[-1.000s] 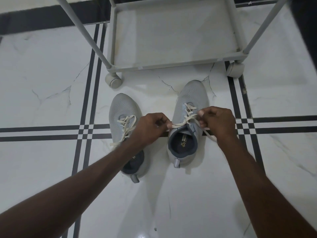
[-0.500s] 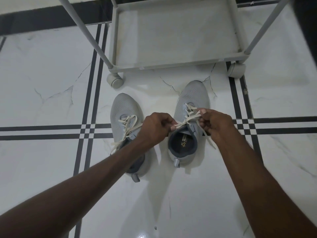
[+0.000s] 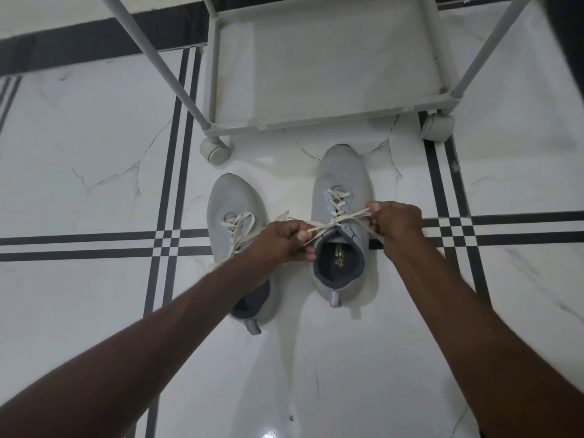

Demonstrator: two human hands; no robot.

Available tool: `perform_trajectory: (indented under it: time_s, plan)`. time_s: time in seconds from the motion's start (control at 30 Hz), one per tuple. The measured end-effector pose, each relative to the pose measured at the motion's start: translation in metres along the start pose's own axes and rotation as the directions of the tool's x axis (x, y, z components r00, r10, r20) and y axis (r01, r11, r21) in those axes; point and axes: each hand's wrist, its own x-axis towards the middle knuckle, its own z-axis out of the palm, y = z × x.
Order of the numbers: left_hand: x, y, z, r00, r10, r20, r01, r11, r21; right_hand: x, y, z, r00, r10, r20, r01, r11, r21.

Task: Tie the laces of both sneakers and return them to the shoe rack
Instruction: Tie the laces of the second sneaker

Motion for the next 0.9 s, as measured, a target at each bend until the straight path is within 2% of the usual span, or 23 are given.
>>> perform_trajectory:
  time_s: [0.1, 0.27, 0.47, 0.63, 0.7, 0.77, 0.83, 0.9]
  plan:
    - [0.000, 0.001, -0.001, 0.999, -0.024, 0.035, 0.025, 0.999, -0.029, 0.003, -0.004, 0.006, 1.000, -0.010, -0.016, 0.010, 1.000, -0.012]
    - [-0.002, 0.007, -0.005, 0.996, -0.070, 0.063, 0.062, 0.991, 0.117, 0.004, -0.005, 0.007, 0.998, -0.067, -0.013, 0.066, 0.993, -0.094]
    - [-0.002, 0.013, -0.008, 0.989, -0.145, 0.033, 0.133, 0.962, 0.238, 0.006, -0.004, 0.005, 0.998, -0.066, 0.009, 0.066, 0.986, -0.152]
    - [0.003, 0.016, -0.011, 0.981, -0.191, -0.032, 0.192, 0.932, 0.308, -0.002, 0.001, 0.004, 0.978, -0.206, 0.023, 0.207, 0.959, -0.194]
    - [0.001, 0.021, -0.013, 0.985, -0.154, -0.075, 0.171, 0.905, 0.390, -0.007, 0.001, -0.001, 0.953, -0.297, 0.057, 0.302, 0.922, -0.244]
    - [-0.004, 0.031, -0.017, 0.988, -0.052, -0.142, 0.120, 0.843, 0.525, -0.014, 0.002, -0.008, 0.918, -0.394, 0.054, 0.389, 0.863, -0.322]
    - [-0.017, 0.043, -0.025, 0.972, 0.090, -0.219, 0.089, 0.720, 0.688, -0.026, 0.002, -0.016, 0.906, -0.422, 0.026, 0.402, 0.840, -0.364]
    - [-0.035, 0.053, -0.037, 0.919, 0.228, -0.321, 0.132, 0.590, 0.797, -0.037, 0.002, -0.024, 0.928, -0.369, 0.050, 0.358, 0.848, -0.391]
